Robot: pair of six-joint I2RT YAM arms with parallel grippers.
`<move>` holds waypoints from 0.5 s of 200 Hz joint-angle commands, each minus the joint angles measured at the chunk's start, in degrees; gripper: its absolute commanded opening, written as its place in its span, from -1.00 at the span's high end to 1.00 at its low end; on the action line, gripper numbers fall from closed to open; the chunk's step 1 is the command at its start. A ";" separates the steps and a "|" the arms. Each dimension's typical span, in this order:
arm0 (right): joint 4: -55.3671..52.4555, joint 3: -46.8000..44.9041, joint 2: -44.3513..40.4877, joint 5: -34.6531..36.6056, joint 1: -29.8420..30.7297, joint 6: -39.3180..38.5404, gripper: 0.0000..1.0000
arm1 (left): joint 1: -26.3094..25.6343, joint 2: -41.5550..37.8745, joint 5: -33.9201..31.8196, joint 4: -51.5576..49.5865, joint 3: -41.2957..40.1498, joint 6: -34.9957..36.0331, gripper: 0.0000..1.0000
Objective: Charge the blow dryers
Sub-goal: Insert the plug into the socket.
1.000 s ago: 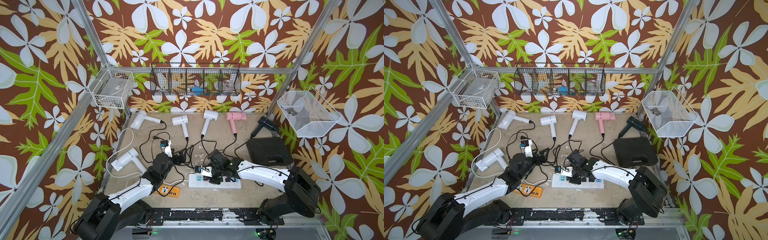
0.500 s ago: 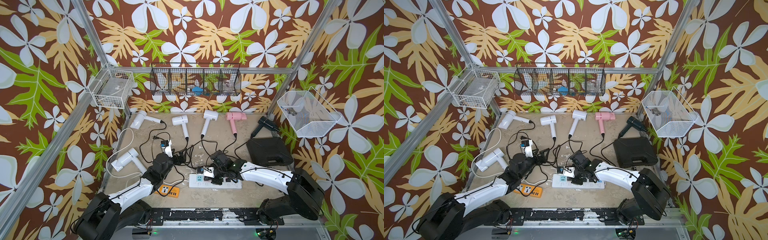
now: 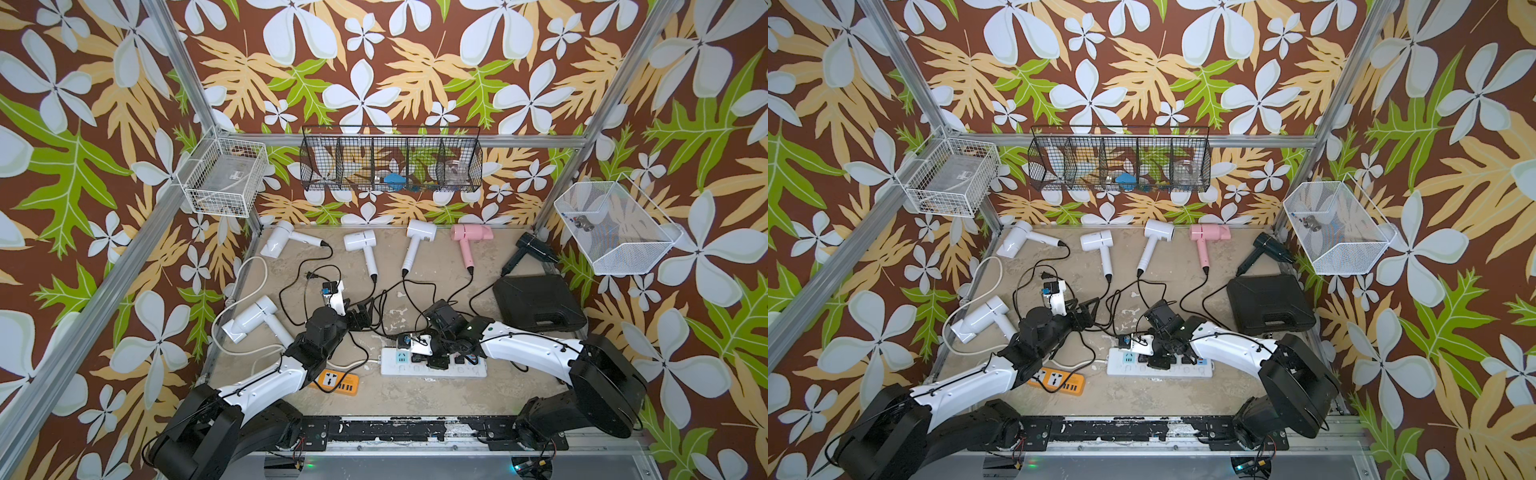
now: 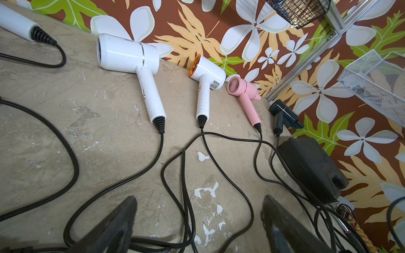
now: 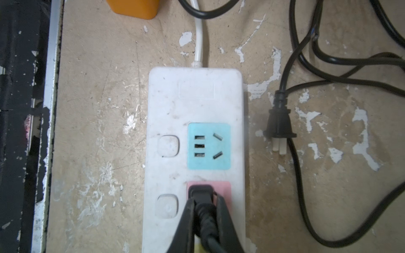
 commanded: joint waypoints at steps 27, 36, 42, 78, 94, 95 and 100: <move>-11.23 -1.48 3.11 8.16 0.13 -0.87 1.00 | 0.07 0.26 0.33 1.90 -0.10 -0.17 -0.81; -11.41 -1.46 3.78 8.43 0.28 -0.86 1.00 | 0.07 0.29 0.29 1.89 -0.11 -0.16 -0.81; -11.50 -1.58 4.23 8.45 0.27 -0.89 1.00 | 0.05 0.23 0.34 1.90 -0.10 -0.21 -0.81; -11.72 -1.37 5.64 9.39 0.33 -0.38 1.00 | 0.11 0.02 0.25 1.89 -0.17 0.03 -0.81; -11.68 -1.08 4.81 10.18 0.34 0.53 1.00 | 0.02 -0.13 0.00 1.89 -0.28 0.10 -0.81; -11.68 -1.07 4.73 10.24 0.32 0.51 1.00 | 0.04 -0.17 0.04 1.89 -0.28 0.12 -0.81; -11.60 -0.94 4.37 10.45 0.26 0.79 1.00 | 0.02 -0.28 0.07 1.96 -0.33 0.14 -0.81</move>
